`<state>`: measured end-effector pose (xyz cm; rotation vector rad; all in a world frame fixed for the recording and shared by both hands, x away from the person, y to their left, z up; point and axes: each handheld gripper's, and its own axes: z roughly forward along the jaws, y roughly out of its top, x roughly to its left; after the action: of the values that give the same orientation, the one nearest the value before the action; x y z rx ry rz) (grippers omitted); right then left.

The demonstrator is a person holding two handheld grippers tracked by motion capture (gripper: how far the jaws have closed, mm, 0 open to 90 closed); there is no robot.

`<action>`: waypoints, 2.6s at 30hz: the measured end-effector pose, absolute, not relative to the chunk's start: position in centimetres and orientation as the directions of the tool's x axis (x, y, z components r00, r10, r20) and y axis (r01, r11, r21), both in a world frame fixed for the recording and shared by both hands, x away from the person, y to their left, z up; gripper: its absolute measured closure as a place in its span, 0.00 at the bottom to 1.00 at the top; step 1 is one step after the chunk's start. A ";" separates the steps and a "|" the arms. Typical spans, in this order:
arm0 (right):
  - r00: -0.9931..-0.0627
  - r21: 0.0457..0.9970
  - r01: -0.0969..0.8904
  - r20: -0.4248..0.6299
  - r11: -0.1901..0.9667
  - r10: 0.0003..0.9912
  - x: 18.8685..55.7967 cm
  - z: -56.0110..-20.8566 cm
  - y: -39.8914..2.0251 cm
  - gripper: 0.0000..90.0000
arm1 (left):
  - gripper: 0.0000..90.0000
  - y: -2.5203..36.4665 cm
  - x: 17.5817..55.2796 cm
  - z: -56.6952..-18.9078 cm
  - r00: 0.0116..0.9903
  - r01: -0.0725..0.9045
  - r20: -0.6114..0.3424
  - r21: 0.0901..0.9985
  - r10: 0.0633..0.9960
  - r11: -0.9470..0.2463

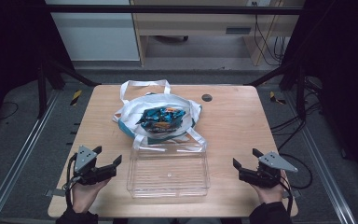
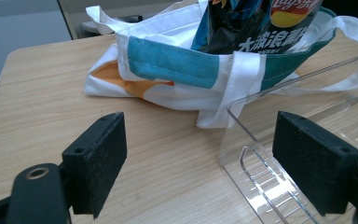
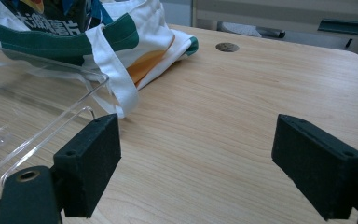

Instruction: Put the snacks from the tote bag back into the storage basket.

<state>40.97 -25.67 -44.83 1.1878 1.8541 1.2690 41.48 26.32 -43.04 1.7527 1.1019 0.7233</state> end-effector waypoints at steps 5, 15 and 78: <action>-0.436 0.929 0.337 0.012 0.150 0.900 40.9 -44.7 -25.6 0.17 | 0.19 26.3 41.4 -42.9 0.434 0.363 0.007 0.914 0.901 -0.182; -0.461 0.926 0.334 -0.004 0.177 0.888 40.8 -44.5 -25.0 0.16 | 0.20 25.9 41.4 -42.6 0.449 0.375 -0.002 0.908 0.893 -0.186; -0.464 0.918 0.347 -0.008 0.190 0.886 41.1 -44.6 -24.9 0.16 | 0.39 21.6 46.5 -37.7 0.520 0.299 0.006 0.935 0.854 -0.189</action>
<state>41.11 -24.87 -44.62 1.1498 1.9125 1.2517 46.48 21.60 -37.71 1.7410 0.9733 0.6800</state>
